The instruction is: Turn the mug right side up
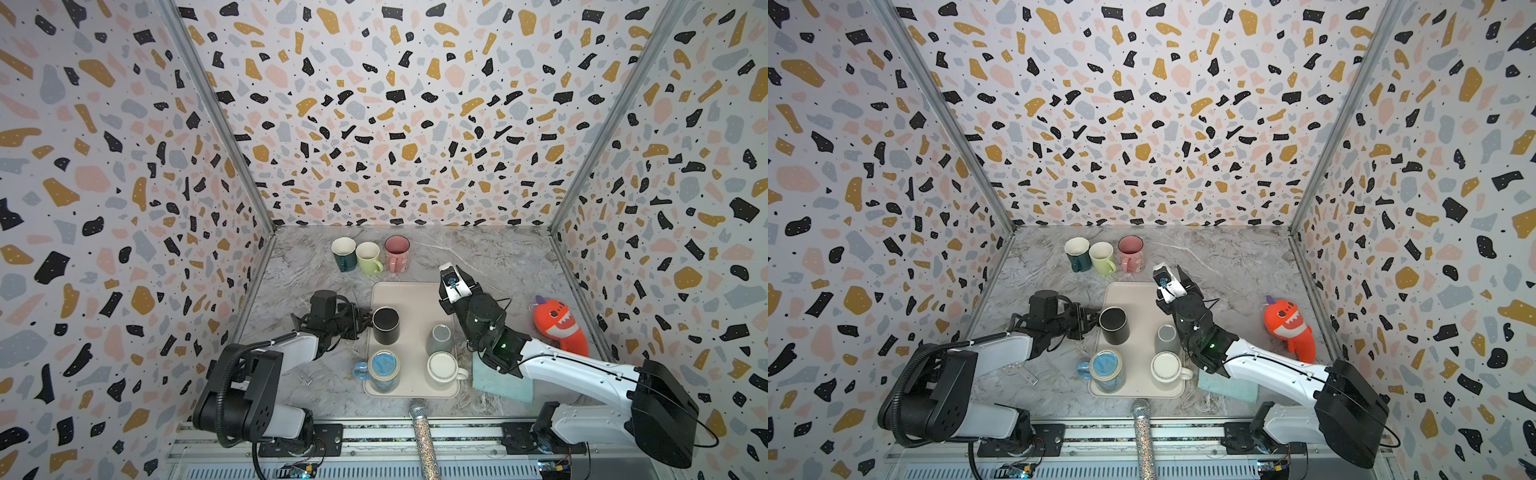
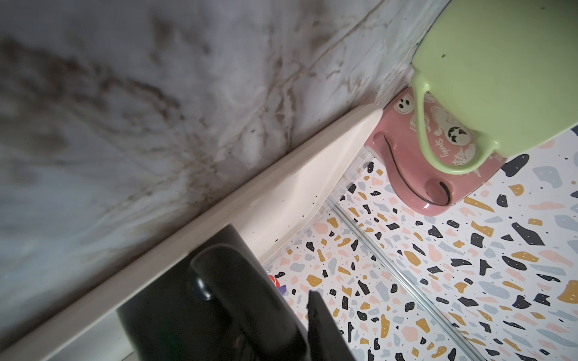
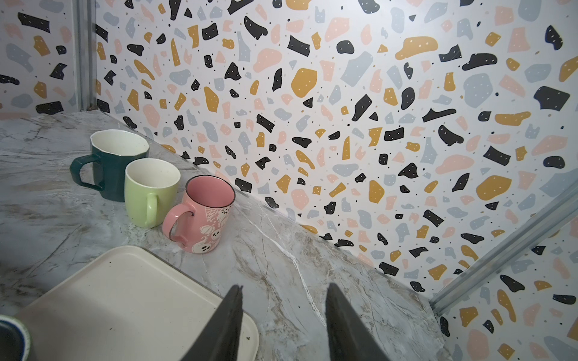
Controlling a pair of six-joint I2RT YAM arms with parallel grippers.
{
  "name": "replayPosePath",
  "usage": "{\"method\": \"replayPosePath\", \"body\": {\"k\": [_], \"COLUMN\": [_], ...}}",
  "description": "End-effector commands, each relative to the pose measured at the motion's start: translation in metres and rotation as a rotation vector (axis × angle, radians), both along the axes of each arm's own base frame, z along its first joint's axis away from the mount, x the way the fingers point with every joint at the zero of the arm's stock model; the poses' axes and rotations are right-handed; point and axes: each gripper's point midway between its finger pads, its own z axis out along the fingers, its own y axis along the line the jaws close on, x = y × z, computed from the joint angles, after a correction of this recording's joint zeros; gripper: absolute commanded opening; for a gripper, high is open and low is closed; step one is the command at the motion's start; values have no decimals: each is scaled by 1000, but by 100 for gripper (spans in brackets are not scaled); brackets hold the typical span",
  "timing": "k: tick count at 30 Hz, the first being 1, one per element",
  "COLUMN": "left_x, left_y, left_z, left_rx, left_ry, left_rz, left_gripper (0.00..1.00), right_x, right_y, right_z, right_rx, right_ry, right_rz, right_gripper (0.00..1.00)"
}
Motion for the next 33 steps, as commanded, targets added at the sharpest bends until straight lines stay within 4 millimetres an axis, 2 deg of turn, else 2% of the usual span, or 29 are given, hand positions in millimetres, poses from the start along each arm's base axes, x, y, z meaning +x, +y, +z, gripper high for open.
{"method": "replayPosePath", "body": {"k": [1,8,13,16,23,27,33], "left_x": [9,12,17,31,59,64,65], "left_y": [-8,-9,-10,-13,-24,-25,-24], "left_z": [14,15,17,33,82,113,142], "left_rx": [-21,-24,-35,-62,-78,-92,-19], "left_ry": [-58,-67,-87,-155,-382,-531,-664], "left_rz": [-34,-33,-25,-16,-60,-60,-96], "left_gripper": [24,11,6,0,0,0,0], "right_x": [2,3,3,3,3,2,2], "right_y": [-2,-2,-4,-5,-8,-10,-9], "right_z": [18,15,14,13,12,12,9], "right_rx": [43,36,34,30,28,28,28], "right_ry": [-36,-32,-30,-31,-30,-30,-25], "right_rz": [-23,-27,-36,-41,-50,-51,-50], "right_gripper": [45,45,45,45,45,45,45]}}
